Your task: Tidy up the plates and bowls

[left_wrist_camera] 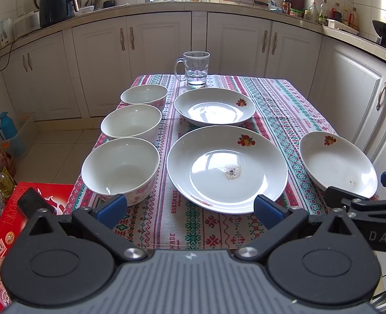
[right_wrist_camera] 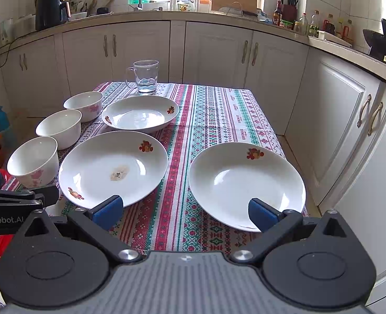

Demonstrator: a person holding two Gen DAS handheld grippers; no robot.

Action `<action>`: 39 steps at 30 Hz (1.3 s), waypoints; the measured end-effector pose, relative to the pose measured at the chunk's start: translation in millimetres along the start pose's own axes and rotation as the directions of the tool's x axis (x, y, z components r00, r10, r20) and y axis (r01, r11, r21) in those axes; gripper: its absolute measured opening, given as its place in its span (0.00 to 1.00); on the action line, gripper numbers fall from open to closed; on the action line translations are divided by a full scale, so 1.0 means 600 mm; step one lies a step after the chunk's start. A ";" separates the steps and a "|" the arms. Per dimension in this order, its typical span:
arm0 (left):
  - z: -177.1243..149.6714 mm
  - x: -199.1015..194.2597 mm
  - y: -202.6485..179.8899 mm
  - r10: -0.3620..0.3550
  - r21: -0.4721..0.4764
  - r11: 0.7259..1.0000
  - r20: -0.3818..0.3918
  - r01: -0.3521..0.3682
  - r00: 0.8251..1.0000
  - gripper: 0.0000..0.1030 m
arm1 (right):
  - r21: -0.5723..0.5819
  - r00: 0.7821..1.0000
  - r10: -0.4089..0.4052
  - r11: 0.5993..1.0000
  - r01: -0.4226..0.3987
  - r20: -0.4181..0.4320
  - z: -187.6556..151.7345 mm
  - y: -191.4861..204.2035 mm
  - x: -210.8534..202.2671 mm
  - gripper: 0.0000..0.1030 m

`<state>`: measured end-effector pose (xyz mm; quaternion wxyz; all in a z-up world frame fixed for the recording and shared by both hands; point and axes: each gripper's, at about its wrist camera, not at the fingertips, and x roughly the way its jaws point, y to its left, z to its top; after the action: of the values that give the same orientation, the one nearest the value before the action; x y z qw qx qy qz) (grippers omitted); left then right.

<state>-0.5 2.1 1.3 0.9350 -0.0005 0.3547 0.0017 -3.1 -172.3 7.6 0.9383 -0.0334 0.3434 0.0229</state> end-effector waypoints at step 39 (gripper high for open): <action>-0.001 -0.003 0.000 -0.002 -0.007 1.000 -0.004 0.002 1.000 0.99 | -0.010 1.000 -0.006 1.000 0.006 0.010 -0.001 0.003 -0.003 1.00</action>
<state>-2.2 2.1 2.4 0.9343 -0.0040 0.3565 0.0019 -5.1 -170.5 8.5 0.9399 -0.0391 0.3384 0.0220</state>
